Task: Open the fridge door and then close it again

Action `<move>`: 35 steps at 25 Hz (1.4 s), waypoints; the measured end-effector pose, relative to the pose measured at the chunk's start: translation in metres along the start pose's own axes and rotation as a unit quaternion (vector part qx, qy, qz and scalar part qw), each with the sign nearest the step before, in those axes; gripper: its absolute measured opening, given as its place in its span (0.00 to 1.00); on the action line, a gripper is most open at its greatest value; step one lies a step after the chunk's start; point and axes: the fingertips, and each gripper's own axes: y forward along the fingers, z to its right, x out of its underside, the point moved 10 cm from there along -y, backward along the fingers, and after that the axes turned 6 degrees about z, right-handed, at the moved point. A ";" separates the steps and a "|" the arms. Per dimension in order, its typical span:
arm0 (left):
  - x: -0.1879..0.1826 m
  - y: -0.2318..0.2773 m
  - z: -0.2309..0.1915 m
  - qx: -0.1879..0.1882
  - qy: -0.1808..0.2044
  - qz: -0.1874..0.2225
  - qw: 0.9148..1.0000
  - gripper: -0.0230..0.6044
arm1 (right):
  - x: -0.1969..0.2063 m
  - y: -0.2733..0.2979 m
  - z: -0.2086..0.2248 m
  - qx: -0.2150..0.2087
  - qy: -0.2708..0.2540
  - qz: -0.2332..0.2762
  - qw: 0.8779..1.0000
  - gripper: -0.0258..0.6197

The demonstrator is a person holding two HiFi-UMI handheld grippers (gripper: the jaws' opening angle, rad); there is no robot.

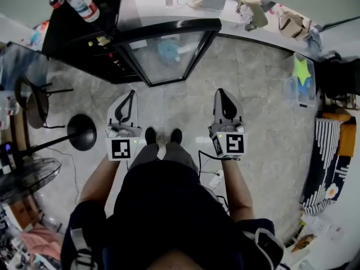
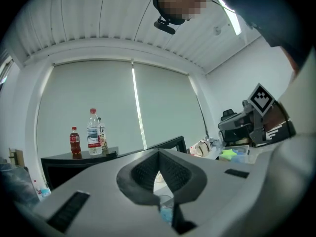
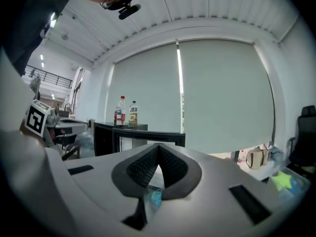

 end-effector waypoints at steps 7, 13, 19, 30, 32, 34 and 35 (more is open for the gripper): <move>-0.006 -0.006 -0.008 -0.015 -0.014 0.018 1.000 0.07 | -0.002 -0.027 -0.014 0.042 0.031 -0.001 0.999 0.07; -0.013 -0.012 -0.010 -0.023 -0.025 0.033 0.999 0.07 | -0.011 -0.038 -0.029 0.059 0.003 0.008 0.998 0.07; -0.015 -0.015 -0.011 -0.026 -0.026 0.036 0.999 0.07 | -0.012 -0.040 -0.030 0.063 -0.004 0.005 0.998 0.07; -0.014 -0.016 -0.013 -0.022 -0.024 0.028 0.999 0.07 | -0.012 -0.036 -0.026 0.058 0.002 -0.003 0.998 0.08; -0.014 -0.015 -0.013 -0.021 -0.024 0.027 0.999 0.07 | -0.014 -0.033 -0.025 0.049 0.006 -0.002 0.999 0.18; -0.014 -0.014 -0.013 -0.018 -0.023 0.027 0.999 0.07 | -0.015 -0.031 -0.023 0.042 0.007 -0.001 0.999 0.25; -0.014 -0.014 -0.013 -0.017 -0.024 0.027 0.999 0.07 | -0.015 -0.029 -0.021 0.038 0.006 0.000 0.999 0.29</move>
